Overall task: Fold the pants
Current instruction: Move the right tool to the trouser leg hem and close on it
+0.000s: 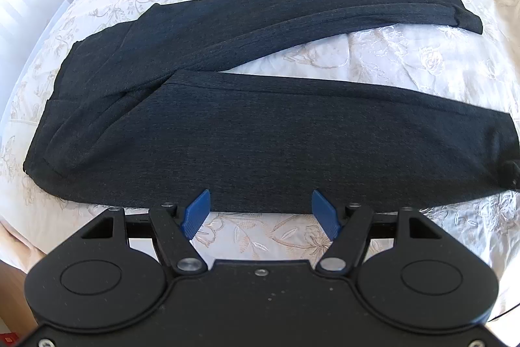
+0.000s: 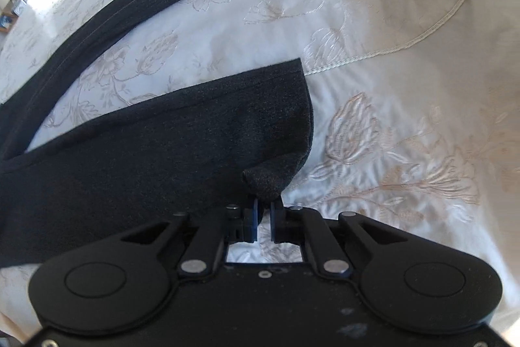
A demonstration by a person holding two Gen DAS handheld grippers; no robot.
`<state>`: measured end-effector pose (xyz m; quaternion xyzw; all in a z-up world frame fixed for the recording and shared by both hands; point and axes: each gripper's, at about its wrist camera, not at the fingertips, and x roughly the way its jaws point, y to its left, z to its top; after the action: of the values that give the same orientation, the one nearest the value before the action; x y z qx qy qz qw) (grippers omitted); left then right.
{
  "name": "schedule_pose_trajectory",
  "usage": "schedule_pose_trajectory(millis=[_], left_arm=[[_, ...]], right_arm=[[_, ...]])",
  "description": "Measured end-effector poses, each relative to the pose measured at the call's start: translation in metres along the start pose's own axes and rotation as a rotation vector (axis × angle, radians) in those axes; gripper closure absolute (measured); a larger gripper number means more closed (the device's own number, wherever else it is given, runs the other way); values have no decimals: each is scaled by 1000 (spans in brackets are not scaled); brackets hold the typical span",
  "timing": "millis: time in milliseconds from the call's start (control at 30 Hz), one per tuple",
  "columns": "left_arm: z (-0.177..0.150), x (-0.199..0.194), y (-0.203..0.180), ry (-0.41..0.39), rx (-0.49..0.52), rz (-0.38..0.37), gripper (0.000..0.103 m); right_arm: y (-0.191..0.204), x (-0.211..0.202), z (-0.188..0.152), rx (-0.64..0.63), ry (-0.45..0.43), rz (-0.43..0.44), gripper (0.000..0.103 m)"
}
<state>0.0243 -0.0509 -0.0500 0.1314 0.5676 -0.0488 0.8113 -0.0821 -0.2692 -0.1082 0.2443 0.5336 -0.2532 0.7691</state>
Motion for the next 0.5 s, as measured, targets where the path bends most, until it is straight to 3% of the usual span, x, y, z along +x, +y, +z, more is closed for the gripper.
schedule_pose_trajectory(millis=[200,500], left_arm=[[-2,0,3,-3,-6,-4,32],[-8,1,11,-4,-8,-3,32]], right_arm=[[-11,-16,-21,8,18,-98,98],[-8,-3,-36,23,73,-156,98]])
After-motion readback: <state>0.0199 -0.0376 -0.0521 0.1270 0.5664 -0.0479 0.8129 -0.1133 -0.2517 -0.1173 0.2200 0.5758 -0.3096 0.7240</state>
